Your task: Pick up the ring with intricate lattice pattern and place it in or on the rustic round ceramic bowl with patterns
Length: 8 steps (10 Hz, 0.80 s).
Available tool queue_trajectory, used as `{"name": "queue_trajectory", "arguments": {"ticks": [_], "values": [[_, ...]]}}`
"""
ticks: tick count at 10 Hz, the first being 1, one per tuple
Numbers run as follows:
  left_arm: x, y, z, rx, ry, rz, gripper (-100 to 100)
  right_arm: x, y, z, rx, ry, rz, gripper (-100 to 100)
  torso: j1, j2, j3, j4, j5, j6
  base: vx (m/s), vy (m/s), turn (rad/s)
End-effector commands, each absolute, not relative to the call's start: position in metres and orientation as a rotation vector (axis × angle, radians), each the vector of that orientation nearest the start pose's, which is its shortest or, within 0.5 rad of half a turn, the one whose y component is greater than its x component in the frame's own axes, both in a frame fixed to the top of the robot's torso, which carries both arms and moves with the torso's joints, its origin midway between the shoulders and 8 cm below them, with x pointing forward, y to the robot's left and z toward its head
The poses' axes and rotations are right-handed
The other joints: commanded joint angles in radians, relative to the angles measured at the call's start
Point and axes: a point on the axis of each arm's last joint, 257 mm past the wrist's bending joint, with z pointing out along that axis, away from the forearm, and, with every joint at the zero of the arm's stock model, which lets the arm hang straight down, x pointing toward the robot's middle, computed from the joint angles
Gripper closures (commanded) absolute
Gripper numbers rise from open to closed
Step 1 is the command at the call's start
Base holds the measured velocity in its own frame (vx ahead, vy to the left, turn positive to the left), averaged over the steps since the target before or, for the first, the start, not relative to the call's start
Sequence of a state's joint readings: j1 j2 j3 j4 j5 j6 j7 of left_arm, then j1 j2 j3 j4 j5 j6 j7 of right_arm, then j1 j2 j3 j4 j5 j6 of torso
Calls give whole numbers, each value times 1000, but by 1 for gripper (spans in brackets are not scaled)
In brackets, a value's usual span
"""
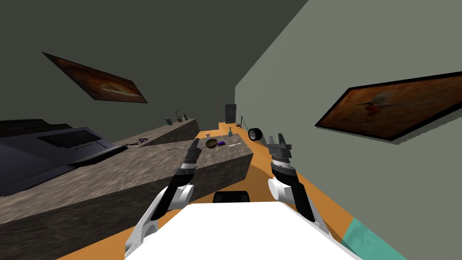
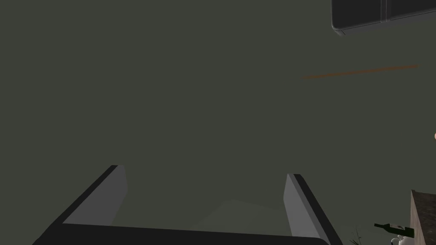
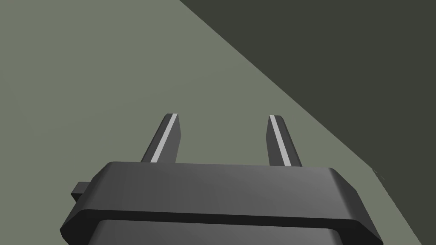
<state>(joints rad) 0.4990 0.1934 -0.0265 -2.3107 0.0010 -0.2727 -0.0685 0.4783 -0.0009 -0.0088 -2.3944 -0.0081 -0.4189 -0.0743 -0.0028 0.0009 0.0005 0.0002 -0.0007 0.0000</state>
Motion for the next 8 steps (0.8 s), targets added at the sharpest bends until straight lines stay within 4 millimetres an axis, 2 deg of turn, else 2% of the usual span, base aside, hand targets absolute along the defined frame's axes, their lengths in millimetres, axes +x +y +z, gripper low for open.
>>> {"name": "queue_trajectory", "arguments": {"ticks": [1, 8], "values": [[379, 259, -20, -661, 956, -1194, -100, 333, -277, 67, 644, 551, 1389, 0, 0, 0, 0, 0, 0, 0, -14, -38, 1], [398, 261, -62, -755, 1138, -1144, -100, 333, -277, 67, 644, 551, 1389, 0, 0, 0, 0, 0, 0, 0, -15, -46, -6]]}}
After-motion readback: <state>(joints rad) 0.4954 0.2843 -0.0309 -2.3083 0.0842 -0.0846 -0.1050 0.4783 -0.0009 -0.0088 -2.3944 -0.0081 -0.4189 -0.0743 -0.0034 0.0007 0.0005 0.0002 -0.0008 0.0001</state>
